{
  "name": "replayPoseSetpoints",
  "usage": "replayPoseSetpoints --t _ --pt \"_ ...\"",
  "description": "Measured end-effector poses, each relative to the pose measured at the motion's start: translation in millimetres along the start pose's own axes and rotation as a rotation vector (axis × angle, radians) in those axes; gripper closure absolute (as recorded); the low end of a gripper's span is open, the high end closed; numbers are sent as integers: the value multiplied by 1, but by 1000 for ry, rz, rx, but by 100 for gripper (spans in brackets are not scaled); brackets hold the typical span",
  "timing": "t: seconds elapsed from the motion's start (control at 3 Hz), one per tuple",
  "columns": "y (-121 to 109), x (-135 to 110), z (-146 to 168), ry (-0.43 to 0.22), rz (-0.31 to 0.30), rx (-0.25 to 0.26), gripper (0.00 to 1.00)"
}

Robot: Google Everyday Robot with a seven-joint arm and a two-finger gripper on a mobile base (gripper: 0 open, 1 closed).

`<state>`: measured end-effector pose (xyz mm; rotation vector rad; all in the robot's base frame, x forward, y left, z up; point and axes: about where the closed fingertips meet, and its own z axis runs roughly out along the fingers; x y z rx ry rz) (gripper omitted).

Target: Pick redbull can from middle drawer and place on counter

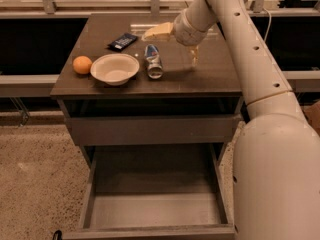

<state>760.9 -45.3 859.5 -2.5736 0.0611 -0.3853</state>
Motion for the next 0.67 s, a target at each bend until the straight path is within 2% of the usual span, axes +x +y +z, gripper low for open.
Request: replayPoseSetpoints --t 0.33,0.67 --pt "11 -1 -37 53 25 19 0" --pt "12 1 -33 57 26 21 0"
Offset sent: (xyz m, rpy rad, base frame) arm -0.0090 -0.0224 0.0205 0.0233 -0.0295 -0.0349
